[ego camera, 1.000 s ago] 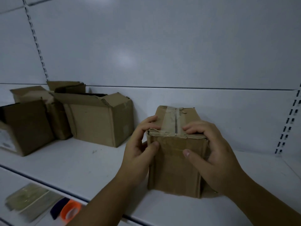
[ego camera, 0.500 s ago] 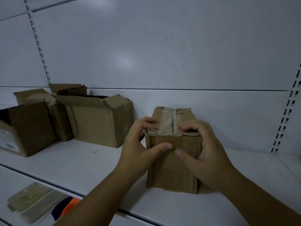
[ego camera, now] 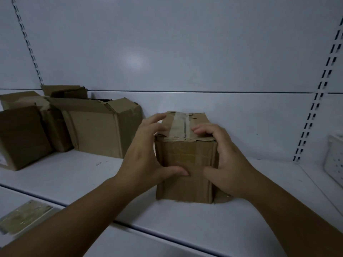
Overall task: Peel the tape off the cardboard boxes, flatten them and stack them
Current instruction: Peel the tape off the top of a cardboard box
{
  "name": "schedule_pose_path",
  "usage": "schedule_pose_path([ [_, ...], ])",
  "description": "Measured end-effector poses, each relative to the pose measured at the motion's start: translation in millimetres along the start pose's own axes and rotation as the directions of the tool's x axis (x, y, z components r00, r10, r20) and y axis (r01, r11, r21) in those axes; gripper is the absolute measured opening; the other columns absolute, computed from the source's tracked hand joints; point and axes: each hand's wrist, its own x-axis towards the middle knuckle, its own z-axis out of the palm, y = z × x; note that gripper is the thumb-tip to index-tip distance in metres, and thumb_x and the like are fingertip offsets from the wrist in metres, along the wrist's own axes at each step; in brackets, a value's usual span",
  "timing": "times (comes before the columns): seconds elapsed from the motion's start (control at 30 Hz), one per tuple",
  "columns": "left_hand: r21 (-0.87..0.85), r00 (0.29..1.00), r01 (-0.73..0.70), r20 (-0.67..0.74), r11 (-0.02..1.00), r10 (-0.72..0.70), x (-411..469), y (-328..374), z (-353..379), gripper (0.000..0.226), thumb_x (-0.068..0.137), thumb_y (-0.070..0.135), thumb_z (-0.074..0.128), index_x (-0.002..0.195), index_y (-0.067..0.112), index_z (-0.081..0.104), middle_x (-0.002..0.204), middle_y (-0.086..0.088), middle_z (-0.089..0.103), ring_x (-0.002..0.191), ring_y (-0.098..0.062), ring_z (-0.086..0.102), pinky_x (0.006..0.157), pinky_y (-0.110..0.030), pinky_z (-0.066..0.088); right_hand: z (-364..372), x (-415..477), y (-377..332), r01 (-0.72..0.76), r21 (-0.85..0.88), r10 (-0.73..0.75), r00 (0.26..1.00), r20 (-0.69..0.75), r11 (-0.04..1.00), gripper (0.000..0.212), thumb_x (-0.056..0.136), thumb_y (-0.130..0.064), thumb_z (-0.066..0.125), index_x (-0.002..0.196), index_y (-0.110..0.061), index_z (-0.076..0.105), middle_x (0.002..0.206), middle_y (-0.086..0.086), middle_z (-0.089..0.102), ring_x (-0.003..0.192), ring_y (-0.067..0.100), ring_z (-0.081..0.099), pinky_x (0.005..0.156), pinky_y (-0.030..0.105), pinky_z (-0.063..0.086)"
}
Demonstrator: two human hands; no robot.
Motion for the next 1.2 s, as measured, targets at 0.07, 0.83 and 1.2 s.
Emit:
schedule_pose_path([
  [0.07,-0.011,0.998,0.055,0.029,0.998,-0.054,-1,2,1,0.078,0.053,0.056,0.077,0.114,0.022,0.043,0.129,0.006,0.045,0.117,-0.008,0.048,0.091,-0.035,0.050,-1,0,1,0.011,-0.024,-0.011,1.000,0.002,1.000,0.066,0.057,-0.005,0.055,0.113,-0.036,0.039,0.123,-0.016,0.043,0.118,-0.001,0.041,0.098,0.012,0.033],
  [0.83,0.061,0.816,-0.311,0.528,0.948,0.233,84,8,-59,0.034,0.076,0.014,0.074,0.109,0.018,0.069,0.097,0.001,0.073,0.080,-0.007,0.070,0.067,-0.030,0.058,-18,10,7,-0.036,0.281,0.028,0.999,0.031,0.959,0.031,0.073,-0.011,0.064,0.094,-0.035,0.067,0.106,-0.013,0.062,0.109,0.006,0.055,0.089,0.014,0.043],
  [1.2,0.027,0.723,-0.481,0.577,0.876,0.379,81,8,-48,0.016,0.084,0.003,0.060,0.094,0.006,0.073,0.096,-0.007,0.073,0.094,-0.022,0.068,0.078,-0.032,0.056,-13,9,5,-0.093,0.223,0.089,0.996,0.026,0.970,0.027,0.074,-0.015,0.062,0.092,-0.034,0.063,0.105,-0.011,0.057,0.106,0.006,0.054,0.091,0.017,0.042],
])
